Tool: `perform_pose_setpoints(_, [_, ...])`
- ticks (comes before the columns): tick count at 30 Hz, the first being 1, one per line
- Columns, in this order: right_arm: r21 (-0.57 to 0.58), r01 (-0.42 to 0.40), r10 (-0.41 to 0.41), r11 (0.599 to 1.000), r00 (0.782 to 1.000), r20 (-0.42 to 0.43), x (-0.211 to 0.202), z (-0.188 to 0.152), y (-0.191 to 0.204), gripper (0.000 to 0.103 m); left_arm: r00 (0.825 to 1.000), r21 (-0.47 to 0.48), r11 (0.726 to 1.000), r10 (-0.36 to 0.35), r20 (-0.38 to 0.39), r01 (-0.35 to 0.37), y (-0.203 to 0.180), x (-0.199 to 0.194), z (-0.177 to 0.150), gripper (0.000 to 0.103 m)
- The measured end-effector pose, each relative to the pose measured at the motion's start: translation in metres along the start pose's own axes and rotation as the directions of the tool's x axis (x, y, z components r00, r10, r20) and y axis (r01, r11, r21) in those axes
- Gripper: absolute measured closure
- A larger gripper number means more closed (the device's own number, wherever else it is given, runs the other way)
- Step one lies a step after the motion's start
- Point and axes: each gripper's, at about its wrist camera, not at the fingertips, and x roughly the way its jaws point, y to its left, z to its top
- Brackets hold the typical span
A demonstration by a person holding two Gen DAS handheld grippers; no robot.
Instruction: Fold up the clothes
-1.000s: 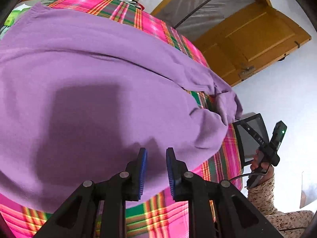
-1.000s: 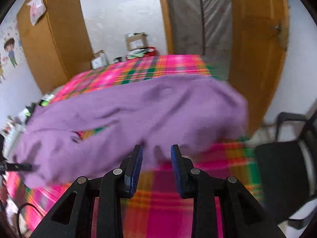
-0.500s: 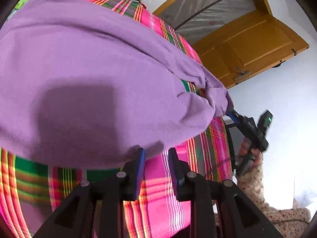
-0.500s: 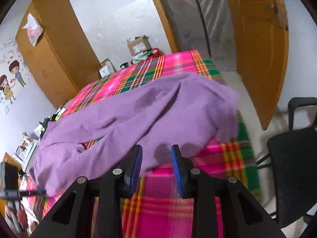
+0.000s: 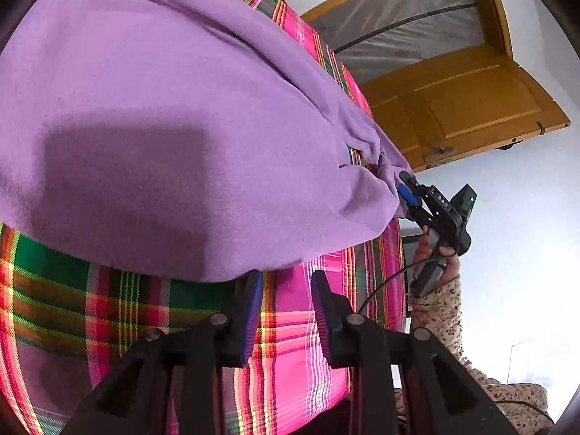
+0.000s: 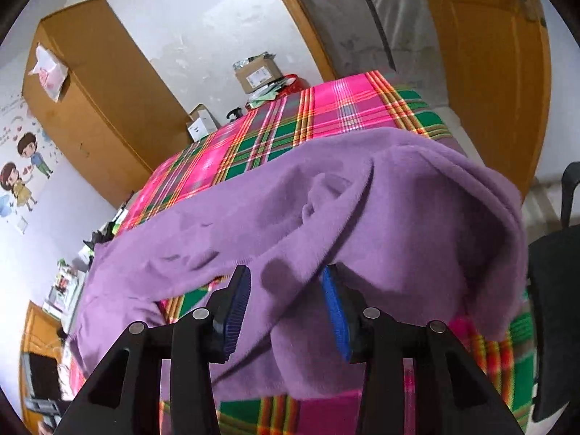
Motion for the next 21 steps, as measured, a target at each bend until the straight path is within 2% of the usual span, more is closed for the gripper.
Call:
perform_pose_setpoints(3, [0.011,-0.002,0.002,1.000,1.000,0.011,0.003,0.003,0.002,0.065,1.000,-0.023,1.000,-0.019,0.001,0.019,0.002,0.001,0.001,0.074])
perform_pose_setpoints(5, [0.018,-0.004,0.004,1.000,1.000,0.031,0.000,0.003,0.001,0.089,0.999,-0.043,0.999,-0.033,0.004,0.033,0.004,0.001,0.001,0.069])
perform_pose_setpoints(8, [0.026,-0.006,0.005,1.000,0.998,0.062,-0.005,0.002,0.001,0.097,0.998,-0.072,0.996,-0.054,0.009,0.055,0.007,0.001,0.002,0.068])
perform_pose_setpoints(15, [0.016,-0.030,0.028,0.999,0.989,0.146,-0.045,-0.002,-0.001,0.100,0.992,-0.158,0.981,-0.103,0.068,0.112,0.016,0.000,0.002,0.068])
perform_pose_setpoints(19, [0.029,-0.044,0.038,0.999,0.982,0.187,-0.067,-0.007,-0.003,0.100,0.982,-0.242,0.955,-0.145,0.123,0.172,0.027,-0.003,-0.001,0.068])
perform_pose_setpoints(21, [0.038,-0.053,0.044,0.998,0.977,0.206,-0.078,-0.011,-0.005,0.100,0.979,-0.257,0.951,-0.135,0.152,0.171,0.029,-0.006,0.000,0.068])
